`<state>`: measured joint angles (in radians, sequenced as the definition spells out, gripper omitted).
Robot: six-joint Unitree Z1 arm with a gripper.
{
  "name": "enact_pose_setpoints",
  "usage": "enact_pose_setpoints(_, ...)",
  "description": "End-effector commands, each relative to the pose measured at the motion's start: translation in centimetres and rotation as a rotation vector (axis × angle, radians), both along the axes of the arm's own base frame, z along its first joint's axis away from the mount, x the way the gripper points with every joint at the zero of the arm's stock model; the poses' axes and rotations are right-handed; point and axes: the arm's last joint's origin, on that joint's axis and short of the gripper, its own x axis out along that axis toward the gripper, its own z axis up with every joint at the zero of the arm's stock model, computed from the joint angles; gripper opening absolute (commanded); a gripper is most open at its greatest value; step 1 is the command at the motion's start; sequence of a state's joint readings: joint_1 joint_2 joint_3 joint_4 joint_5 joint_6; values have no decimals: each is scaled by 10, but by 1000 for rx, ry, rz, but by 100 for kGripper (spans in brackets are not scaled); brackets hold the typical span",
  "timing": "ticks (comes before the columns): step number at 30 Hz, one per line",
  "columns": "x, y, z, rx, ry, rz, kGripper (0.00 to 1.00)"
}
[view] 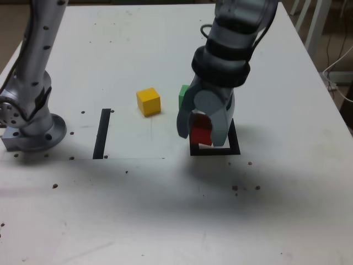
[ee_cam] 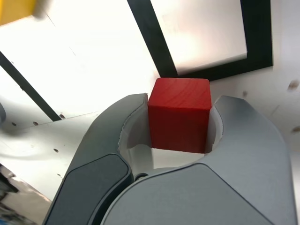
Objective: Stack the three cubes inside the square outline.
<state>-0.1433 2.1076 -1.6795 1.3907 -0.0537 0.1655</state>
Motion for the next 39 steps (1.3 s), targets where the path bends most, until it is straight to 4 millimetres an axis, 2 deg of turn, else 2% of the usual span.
enact_pose_setpoints(1, 2, 8, 1, -13, -3, 36, 28)
enact_pose_setpoints(8, 8, 29, -4, -45, 1, 113, 29)
enact_pose_setpoints(17, 11, 41, -14, -56, -10, 139, 29)
enact_pose_setpoints(37, 13, 45, -33, -53, -19, 143, 29)
enact_pose_setpoints(39, 13, 45, -35, -53, -19, 142, 32)
